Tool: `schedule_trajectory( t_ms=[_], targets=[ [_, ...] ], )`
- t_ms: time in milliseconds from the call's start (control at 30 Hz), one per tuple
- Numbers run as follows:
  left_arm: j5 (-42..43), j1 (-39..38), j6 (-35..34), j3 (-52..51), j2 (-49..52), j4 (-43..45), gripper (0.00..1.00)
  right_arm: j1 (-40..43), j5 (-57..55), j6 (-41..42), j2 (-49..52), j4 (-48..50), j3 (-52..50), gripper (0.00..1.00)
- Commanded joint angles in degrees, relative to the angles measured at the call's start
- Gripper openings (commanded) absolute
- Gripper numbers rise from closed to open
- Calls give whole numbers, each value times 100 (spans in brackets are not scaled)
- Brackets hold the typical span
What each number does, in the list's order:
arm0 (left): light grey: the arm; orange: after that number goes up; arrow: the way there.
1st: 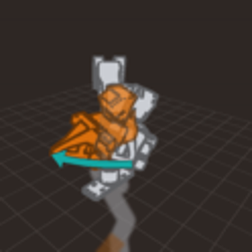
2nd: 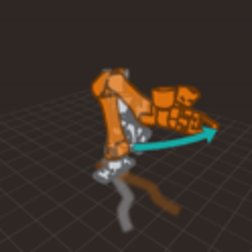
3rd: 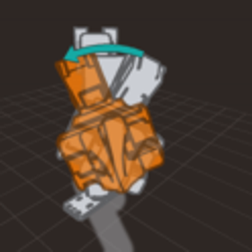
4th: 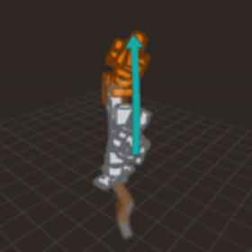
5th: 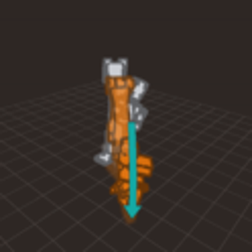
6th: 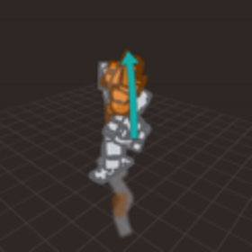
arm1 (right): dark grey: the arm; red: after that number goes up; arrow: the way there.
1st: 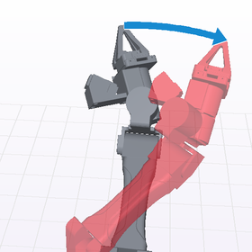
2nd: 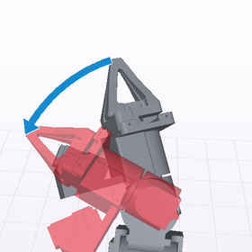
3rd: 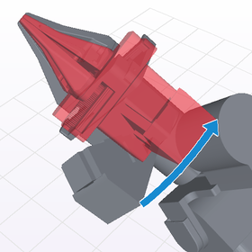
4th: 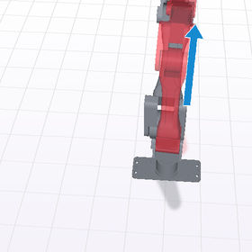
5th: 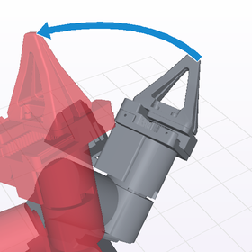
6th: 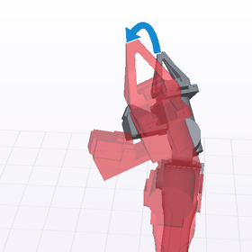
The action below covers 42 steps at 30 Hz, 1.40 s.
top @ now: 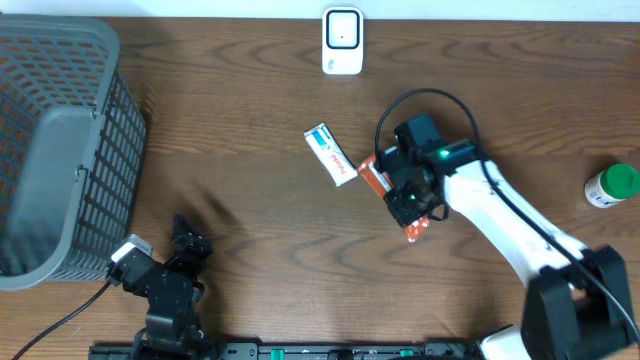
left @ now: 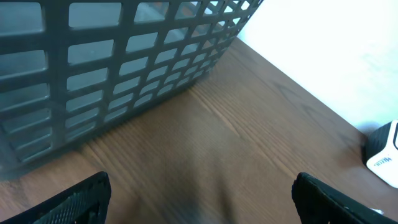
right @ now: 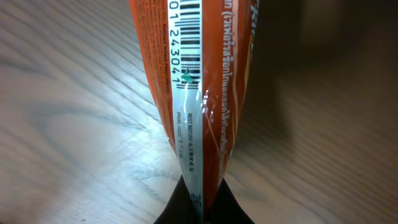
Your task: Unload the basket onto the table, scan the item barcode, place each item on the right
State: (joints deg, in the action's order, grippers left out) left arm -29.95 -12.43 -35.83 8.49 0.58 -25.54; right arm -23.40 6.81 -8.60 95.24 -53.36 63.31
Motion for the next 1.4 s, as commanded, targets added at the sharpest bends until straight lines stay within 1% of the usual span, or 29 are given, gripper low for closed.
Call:
schedule_trajectory(
  t_ms=[0,167,267,300,333,367,400,433,500,633,700,767,1000,1033,1067,1100,1167,1267,1367],
  targets=[
    [-28,13,-2,-76,-31,-164,93,-28,-114,2,457,59,-114,1],
    [-31,15,-2,-76,-31,-164,93,-28,-140,0,1040,221,-122,1],
    [-28,15,-2,-76,-31,-164,93,-28,-140,0,1196,249,-122,1],
    [-28,13,-2,-76,-31,-164,94,-28,-140,2,1209,260,-122,3],
    [-31,13,-2,-76,-31,-164,93,-28,-153,48,1213,284,-122,24],
    [-28,15,-2,-76,-31,-164,94,-28,-201,114,1213,291,-122,47],
    [-31,15,-2,-76,-31,-164,93,-28,-258,153,1213,291,-122,66],
    [-28,13,-2,-76,-31,-164,93,-28,-286,153,1213,280,-122,75],
    [-31,15,-2,-76,-31,-164,93,-28,-289,153,1213,275,-122,75],
    [-28,15,-2,-76,-31,-164,94,-28,-289,153,1213,212,-125,75],
    [-28,13,-2,-76,-31,-164,93,-28,-289,153,1213,181,-127,71],
    [-28,13,-2,-76,-31,-164,93,-28,-289,155,1213,173,-181,70],
    [-31,15,-2,-76,-31,-164,94,-28,-289,391,1213,619,-940,65],
    [-28,13,-2,-76,-31,-164,93,-28,-289,417,1213,686,-1038,59],
    [-28,15,-2,-76,-31,-164,93,-28,-291,481,1213,809,-1130,46],
    [-28,13,-2,-76,-31,-164,94,-26,-289,531,1213,894,-1182,30],
    [-31,15,-2,-76,-31,-164,93,-26,-289,656,1213,957,-1217,1],
    [-28,13,-2,-76,-31,-164,93,-15,-304,737,1211,1032,-1196,1],
    [-28,13,-2,-76,-31,-164,93,7,-717,953,1200,994,-1093,1]
  ],
)
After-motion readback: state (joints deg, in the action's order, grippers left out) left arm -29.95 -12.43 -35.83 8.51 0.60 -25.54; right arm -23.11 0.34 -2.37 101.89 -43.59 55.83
